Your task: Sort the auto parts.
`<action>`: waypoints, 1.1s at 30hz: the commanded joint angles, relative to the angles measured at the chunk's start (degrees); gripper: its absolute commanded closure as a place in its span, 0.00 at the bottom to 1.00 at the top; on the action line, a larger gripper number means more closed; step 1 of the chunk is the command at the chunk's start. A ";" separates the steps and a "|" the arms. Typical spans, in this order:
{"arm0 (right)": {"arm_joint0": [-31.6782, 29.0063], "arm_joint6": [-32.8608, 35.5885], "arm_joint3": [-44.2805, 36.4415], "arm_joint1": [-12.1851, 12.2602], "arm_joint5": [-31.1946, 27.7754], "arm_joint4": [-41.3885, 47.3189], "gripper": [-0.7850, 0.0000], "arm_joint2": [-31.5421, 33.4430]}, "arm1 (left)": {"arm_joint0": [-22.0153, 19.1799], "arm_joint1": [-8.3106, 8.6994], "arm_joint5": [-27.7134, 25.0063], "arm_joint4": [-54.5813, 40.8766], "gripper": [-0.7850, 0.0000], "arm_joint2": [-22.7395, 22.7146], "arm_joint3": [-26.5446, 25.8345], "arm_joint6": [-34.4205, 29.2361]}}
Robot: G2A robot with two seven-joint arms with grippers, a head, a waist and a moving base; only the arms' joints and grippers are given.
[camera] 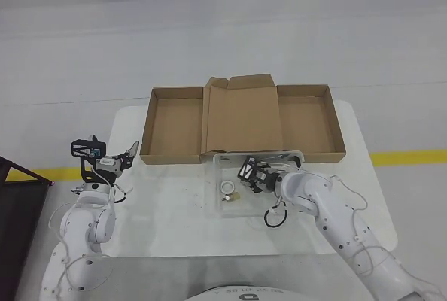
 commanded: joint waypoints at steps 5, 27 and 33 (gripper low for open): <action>-1.74 -1.91 -2.01 0.67 -2.38 1.61 1.00 2.28 | 0.00 0.00 0.00 0.00 0.00 0.00 0.00 0.00; -21.88 -21.25 -19.89 4.58 -3.33 11.23 1.00 28.38 | 0.00 0.00 0.00 0.00 0.00 0.00 0.00 0.00; -25.22 -25.39 -20.09 4.49 3.36 14.93 1.00 33.97 | 0.00 0.00 0.00 0.00 0.00 0.00 0.00 0.00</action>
